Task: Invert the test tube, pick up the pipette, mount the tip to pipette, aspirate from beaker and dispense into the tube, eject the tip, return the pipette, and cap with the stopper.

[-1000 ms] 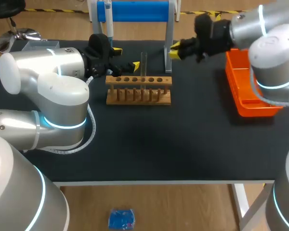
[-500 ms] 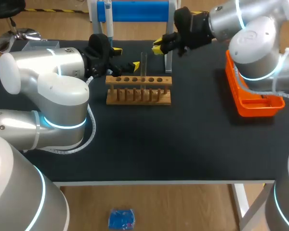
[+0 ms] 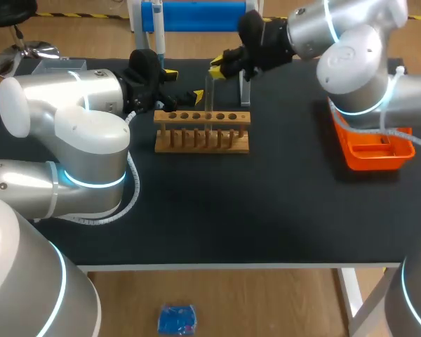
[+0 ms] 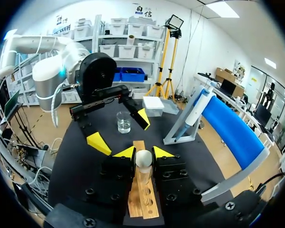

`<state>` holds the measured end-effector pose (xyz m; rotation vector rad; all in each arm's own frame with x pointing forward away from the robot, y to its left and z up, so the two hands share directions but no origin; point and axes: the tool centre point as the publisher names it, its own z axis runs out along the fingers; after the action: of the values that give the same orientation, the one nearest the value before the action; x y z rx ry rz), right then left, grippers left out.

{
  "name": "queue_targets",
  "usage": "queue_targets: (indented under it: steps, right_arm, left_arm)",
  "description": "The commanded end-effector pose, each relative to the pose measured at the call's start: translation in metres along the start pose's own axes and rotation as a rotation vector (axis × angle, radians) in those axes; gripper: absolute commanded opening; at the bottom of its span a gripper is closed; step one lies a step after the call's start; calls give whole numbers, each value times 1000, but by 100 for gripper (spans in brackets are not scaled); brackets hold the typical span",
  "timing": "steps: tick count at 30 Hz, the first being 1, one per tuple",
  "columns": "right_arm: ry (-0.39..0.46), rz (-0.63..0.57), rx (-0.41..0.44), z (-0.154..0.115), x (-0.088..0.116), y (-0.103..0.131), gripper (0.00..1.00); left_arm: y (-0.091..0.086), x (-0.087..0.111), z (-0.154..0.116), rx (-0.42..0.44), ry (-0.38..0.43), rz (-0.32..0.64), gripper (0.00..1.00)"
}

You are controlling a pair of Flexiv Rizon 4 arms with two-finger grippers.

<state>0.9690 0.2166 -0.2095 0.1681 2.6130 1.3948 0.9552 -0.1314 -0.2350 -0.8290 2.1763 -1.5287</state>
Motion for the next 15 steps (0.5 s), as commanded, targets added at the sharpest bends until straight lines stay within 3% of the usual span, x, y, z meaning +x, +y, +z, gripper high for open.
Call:
queue_targets:
  steps: [1, 15]
  right_arm:
    - [5, 4, 7, 8, -6, 0, 0]
    - [14, 25, 12, 18, -8, -6, 0]
  left_arm:
    - [1, 0, 2, 5, 0, 0, 100]
    - [1, 0, 2, 5, 0, 0, 100]
